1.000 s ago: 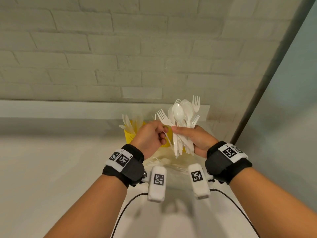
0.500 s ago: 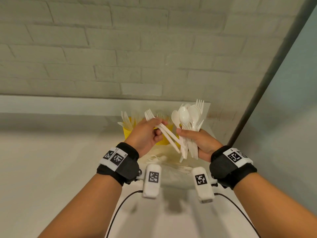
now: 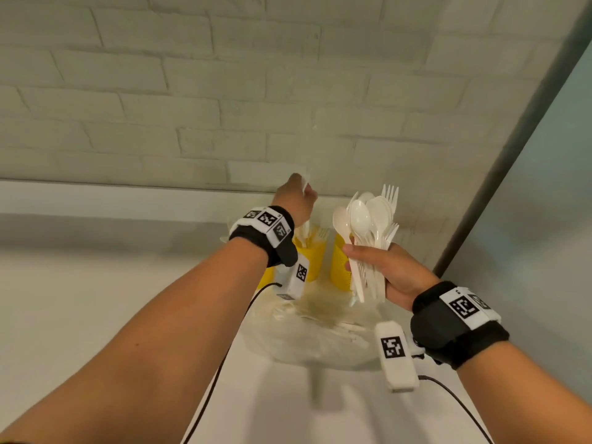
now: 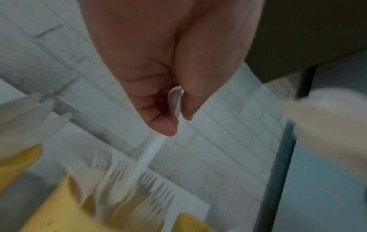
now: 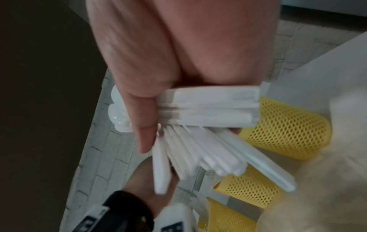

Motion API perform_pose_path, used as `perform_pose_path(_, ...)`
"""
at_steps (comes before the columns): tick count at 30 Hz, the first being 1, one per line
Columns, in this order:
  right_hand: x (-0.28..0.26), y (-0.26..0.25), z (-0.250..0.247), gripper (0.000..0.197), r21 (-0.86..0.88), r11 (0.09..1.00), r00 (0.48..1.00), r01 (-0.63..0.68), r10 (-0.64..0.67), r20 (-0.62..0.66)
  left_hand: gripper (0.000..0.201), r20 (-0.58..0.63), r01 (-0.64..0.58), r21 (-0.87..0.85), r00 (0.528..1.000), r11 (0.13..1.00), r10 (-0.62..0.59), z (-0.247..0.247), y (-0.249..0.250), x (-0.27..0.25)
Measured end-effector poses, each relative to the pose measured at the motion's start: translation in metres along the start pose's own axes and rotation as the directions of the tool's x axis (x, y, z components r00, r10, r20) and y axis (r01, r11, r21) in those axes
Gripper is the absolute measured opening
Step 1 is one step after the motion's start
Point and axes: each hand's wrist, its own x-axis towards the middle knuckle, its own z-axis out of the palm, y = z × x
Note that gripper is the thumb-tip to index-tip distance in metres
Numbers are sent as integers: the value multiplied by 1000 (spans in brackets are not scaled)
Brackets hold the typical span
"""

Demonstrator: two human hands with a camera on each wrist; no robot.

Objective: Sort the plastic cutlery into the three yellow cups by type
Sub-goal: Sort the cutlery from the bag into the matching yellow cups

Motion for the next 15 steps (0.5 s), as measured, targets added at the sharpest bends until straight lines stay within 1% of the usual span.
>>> perform_pose_path(2,1,-2,-2,10,2,1000,1000,2,-2,10,27,38,68,111,997,992,-72,13,-13,11)
perform_pose_path(5,6,-2,-5,9,36,999,1000,-3,3,-3,31,103,161,266,976,950,-194,26,-30,18)
perform_pose_path(6,8,-1,-5,9,43,999,1000,-6,6,-10,32,127,159,343,969,926,-214,29,-34,19)
perform_pose_path(8,12,1,-6,10,51,999,1000,-10,11,-18,35,166,118,483,960,867,-224,32,-38,19)
perform_pose_path(9,13,2,-6,10,55,998,1000,-11,12,-18,36,180,113,518,955,848,-237,32,-37,18)
perform_pose_path(13,18,3,-6,8,68,997,1000,-20,21,-13,45,214,76,568,948,819,-237,27,-32,23)
perform_pose_path(15,20,3,-4,9,77,997,1000,-13,14,-7,52,233,24,624,948,781,-215,20,-26,24)
